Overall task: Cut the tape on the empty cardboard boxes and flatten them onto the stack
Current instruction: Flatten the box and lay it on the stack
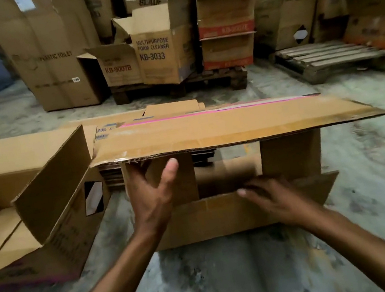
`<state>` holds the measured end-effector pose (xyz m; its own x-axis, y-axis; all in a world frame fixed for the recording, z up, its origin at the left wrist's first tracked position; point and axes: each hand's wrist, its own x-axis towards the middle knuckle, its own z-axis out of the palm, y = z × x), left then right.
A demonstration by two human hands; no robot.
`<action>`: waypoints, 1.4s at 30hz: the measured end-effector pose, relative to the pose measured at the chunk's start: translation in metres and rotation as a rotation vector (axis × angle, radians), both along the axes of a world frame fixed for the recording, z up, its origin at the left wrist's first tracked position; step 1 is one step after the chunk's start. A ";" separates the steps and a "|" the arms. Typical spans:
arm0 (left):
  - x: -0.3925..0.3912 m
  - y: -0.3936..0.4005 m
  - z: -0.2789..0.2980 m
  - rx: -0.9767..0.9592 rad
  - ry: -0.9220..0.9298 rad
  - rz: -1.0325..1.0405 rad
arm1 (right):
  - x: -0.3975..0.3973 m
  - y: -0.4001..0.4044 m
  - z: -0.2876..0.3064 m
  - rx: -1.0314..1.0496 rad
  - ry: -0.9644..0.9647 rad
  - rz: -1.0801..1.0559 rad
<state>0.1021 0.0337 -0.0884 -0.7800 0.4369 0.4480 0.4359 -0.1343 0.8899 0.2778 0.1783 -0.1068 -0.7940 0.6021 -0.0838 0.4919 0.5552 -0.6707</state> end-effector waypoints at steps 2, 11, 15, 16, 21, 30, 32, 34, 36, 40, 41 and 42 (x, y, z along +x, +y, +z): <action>0.000 0.011 0.003 0.000 0.031 0.037 | 0.005 0.007 0.006 -0.014 0.011 0.008; -0.016 0.057 -0.014 -0.143 0.133 0.178 | -0.001 0.077 0.007 1.033 -0.353 0.031; -0.016 0.073 -0.020 -0.291 0.177 0.230 | -0.012 0.077 0.004 0.937 -0.435 0.069; -0.017 0.076 -0.020 -0.280 0.197 0.227 | -0.013 0.076 0.002 0.919 -0.430 0.083; -0.018 0.086 -0.010 -0.213 0.258 0.325 | -0.002 0.068 0.013 1.036 -0.245 0.088; -0.013 0.044 0.044 -0.223 0.119 0.134 | 0.063 0.064 0.025 0.888 0.049 -0.188; -0.005 0.026 0.047 -0.189 0.095 0.210 | 0.074 0.062 0.027 0.748 0.141 -0.344; 0.004 0.006 0.041 -0.238 0.014 0.237 | 0.077 0.066 0.031 0.574 0.268 -0.523; 0.008 -0.010 0.030 -0.334 -0.159 0.216 | 0.075 0.070 0.034 0.349 0.333 -0.593; -0.003 -0.031 0.036 -0.299 -0.367 0.266 | 0.074 0.058 0.039 0.298 0.334 -0.472; -0.009 -0.035 0.042 -0.210 -0.437 0.251 | 0.076 0.054 0.043 0.337 0.334 -0.440; -0.017 -0.038 0.046 -0.108 -0.509 0.228 | 0.076 0.050 0.049 0.393 0.320 -0.413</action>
<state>0.0849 -0.0044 -0.0422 -0.9659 0.2545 -0.0473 -0.0446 0.0163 0.9989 0.3541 0.2288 -0.0579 -0.4396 0.8006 0.4073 0.5269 0.5970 -0.6049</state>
